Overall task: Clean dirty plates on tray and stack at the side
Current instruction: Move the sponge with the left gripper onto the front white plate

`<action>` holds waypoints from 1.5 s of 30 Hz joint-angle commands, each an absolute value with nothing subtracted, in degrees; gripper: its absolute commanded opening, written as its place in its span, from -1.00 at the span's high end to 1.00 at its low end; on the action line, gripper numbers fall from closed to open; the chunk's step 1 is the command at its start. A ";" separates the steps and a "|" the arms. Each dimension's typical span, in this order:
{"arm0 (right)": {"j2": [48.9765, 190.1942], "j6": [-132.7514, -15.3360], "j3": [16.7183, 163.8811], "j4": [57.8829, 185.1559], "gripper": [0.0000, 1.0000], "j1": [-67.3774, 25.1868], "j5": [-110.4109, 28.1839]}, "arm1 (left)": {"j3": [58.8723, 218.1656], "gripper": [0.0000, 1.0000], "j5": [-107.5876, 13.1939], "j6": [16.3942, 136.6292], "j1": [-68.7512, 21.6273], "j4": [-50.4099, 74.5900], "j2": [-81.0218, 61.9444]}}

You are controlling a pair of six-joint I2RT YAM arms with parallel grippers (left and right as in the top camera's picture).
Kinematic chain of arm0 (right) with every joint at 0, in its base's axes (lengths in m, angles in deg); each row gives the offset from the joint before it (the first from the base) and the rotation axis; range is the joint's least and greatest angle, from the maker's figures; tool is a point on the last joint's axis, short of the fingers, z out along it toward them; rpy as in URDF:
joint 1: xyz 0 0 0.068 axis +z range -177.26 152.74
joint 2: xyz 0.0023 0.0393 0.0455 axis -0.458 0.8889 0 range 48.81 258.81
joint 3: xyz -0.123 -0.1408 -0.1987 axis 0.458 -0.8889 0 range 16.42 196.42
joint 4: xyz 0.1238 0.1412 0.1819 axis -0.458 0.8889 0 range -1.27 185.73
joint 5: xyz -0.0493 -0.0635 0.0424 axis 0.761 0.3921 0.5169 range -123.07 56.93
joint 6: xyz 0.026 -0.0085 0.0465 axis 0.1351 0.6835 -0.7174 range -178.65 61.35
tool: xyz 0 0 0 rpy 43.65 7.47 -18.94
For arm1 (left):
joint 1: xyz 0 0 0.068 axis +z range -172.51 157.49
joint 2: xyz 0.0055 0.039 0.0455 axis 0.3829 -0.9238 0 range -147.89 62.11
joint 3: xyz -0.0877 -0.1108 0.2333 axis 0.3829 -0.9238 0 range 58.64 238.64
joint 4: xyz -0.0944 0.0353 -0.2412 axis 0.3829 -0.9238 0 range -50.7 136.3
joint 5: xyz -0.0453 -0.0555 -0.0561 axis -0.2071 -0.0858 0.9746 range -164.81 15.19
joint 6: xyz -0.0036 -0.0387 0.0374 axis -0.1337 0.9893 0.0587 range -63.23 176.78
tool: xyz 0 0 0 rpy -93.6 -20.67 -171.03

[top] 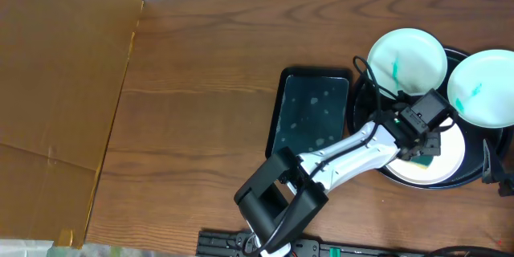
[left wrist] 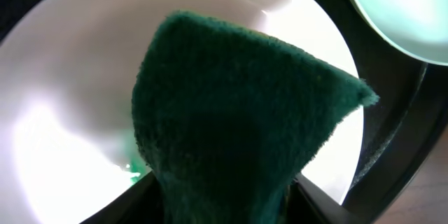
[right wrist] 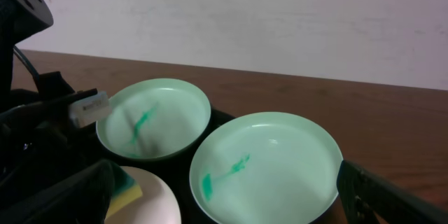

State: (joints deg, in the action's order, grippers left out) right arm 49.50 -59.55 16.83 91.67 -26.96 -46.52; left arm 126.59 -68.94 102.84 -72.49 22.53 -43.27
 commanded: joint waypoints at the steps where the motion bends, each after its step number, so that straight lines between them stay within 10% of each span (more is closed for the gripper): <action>1: 49.20 -60.30 16.74 91.89 -0.99 -26.42 -46.41 | 126.59 -0.19 -68.25 101.83 -71.90 22.44 -39.78; 13: 49.20 -60.30 16.74 91.89 -0.98 -26.42 -46.41 | 126.59 -0.34 -68.70 95.73 -68.60 19.82 -26.05; 33: 49.20 -60.56 16.74 91.04 -0.99 -26.42 -46.81 | 126.56 -0.60 -72.94 94.95 -34.20 -12.88 -14.51; 45: 49.20 -98.50 16.76 51.11 -0.99 -26.42 -66.35 | 126.56 -0.61 -72.90 94.95 -29.43 -15.88 -14.51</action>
State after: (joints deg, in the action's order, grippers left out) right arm 49.52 -88.32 16.96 59.11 -26.96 -63.53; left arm 126.56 -72.20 95.67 -29.65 -14.87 -14.55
